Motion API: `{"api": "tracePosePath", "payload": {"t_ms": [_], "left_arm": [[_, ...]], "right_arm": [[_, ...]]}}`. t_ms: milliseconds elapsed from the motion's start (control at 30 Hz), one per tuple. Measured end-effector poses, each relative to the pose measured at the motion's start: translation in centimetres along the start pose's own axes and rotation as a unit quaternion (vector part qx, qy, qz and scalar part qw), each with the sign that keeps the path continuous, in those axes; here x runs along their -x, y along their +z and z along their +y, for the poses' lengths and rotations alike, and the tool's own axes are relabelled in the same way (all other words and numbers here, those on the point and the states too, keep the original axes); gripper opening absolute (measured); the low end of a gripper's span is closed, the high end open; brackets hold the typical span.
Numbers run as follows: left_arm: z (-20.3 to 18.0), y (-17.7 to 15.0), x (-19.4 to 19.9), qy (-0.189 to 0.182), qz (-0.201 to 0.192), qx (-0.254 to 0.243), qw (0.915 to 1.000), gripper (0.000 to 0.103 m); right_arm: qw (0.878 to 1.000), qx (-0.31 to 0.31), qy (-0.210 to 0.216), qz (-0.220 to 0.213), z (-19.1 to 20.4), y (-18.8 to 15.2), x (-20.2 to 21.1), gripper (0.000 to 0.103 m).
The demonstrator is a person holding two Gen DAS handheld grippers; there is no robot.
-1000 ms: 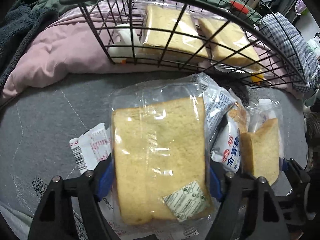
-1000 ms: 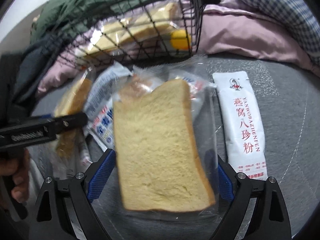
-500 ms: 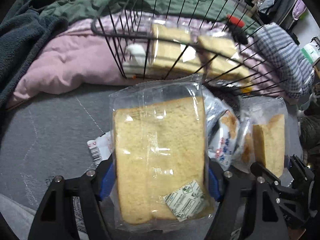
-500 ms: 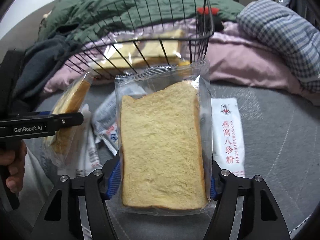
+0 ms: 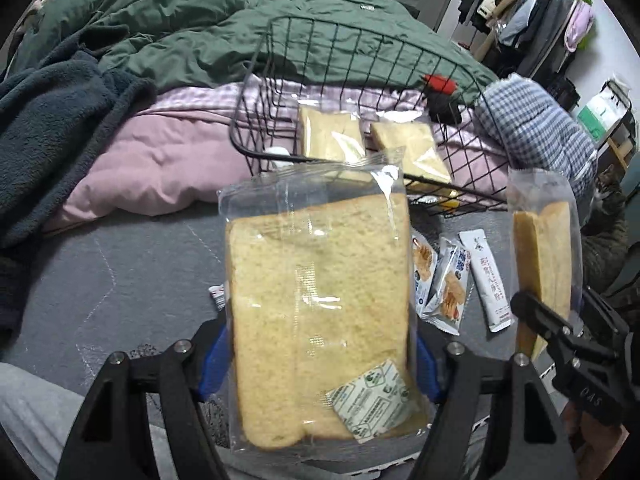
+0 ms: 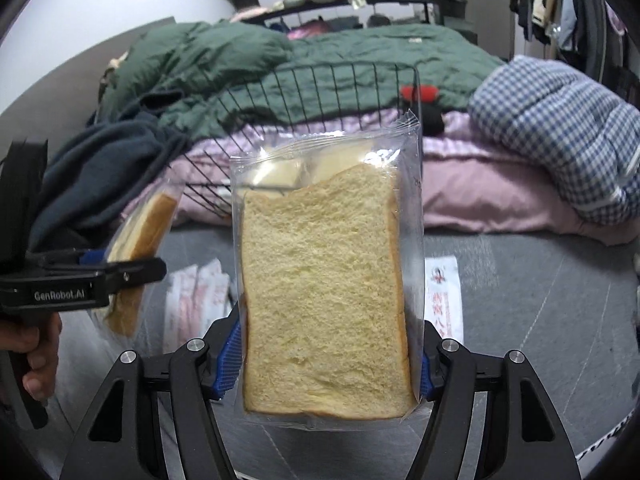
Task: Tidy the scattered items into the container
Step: 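Carry both bread bags into the wire basket and open both grippers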
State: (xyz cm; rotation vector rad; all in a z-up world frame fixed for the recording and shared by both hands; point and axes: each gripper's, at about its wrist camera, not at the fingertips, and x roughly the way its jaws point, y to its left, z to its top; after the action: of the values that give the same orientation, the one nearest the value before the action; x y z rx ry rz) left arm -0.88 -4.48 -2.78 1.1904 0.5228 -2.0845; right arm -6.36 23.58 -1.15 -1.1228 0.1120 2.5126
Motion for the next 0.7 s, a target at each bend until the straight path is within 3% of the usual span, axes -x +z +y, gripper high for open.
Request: {"api": "tracePosePath", "payload": {"t_ms": [167,367,567,700], "left_arm": [[0.0,1.8,1.3,0.005,-0.025,-0.011,0.9996,0.077],[-1.3,8.2,1.0,0.009,-0.051,-0.026,0.9983,0.077],[-2.4,14.3,-1.8,0.023,-0.051,-0.037,0.9977,0.077],[-2.8,16.2,-4.2,0.034,-0.041,-0.041,0.9977,0.077]], "right_arm": [[1.000,-0.004,0.014,-0.023,0.6,2.7,0.5,0.068],[0.998,-0.021,0.018,-0.057,-0.6,8.7,-0.5,0.068],[0.997,-0.043,0.013,-0.069,-3.2,13.1,-3.6,0.068],[0.996,-0.069,0.024,-0.057,-4.2,14.0,-6.0,0.068]]}}
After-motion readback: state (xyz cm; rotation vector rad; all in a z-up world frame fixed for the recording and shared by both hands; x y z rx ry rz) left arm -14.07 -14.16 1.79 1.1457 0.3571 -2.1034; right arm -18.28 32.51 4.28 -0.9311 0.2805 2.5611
